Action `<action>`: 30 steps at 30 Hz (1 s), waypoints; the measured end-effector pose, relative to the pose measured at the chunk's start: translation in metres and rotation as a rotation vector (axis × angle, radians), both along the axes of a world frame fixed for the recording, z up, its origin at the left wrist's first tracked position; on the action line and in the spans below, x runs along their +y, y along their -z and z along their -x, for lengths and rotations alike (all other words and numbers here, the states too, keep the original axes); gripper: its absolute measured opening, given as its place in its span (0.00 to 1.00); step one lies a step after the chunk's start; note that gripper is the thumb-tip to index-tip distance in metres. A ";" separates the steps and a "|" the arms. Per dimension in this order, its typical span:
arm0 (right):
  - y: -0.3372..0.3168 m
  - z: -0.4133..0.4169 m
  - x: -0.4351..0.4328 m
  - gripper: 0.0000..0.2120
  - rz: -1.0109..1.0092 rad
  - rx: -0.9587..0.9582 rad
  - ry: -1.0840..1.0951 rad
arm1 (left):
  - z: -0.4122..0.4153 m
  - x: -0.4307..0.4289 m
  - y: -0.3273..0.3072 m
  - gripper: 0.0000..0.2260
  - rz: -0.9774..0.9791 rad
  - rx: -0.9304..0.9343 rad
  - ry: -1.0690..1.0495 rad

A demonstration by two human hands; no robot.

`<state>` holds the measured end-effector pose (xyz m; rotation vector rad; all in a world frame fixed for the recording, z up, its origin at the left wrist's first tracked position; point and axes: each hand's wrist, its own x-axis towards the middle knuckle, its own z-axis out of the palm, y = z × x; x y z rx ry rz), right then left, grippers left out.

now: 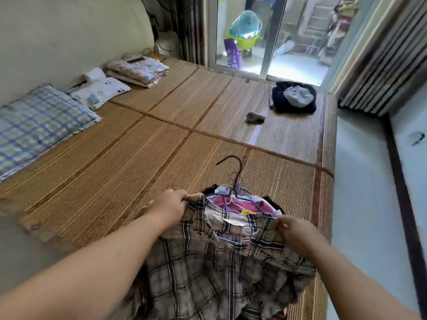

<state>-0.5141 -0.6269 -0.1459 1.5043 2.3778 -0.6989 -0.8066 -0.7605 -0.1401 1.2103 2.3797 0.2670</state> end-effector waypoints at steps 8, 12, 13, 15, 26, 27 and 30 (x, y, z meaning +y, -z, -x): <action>0.105 0.026 0.004 0.17 0.035 -0.028 0.126 | 0.018 0.035 0.100 0.12 0.151 0.001 0.013; 0.125 0.033 0.009 0.23 0.002 0.104 0.200 | 0.011 0.036 0.125 0.25 0.119 -0.001 0.072; 0.126 0.035 0.008 0.24 -0.005 0.101 0.178 | 0.008 0.032 0.127 0.27 0.120 -0.024 0.093; 0.121 0.038 0.000 0.28 0.004 0.108 0.143 | 0.001 0.020 0.127 0.31 0.119 -0.036 0.126; -0.038 0.112 -0.036 0.32 -0.203 0.260 -0.445 | -0.018 -0.038 -0.029 0.30 -0.088 0.175 0.104; -0.057 0.121 -0.046 0.32 -0.226 0.281 -0.512 | -0.020 -0.051 -0.048 0.29 -0.120 0.199 0.089; -0.108 0.149 -0.077 0.33 -0.289 0.339 -0.697 | -0.026 -0.093 -0.097 0.27 -0.197 0.309 0.043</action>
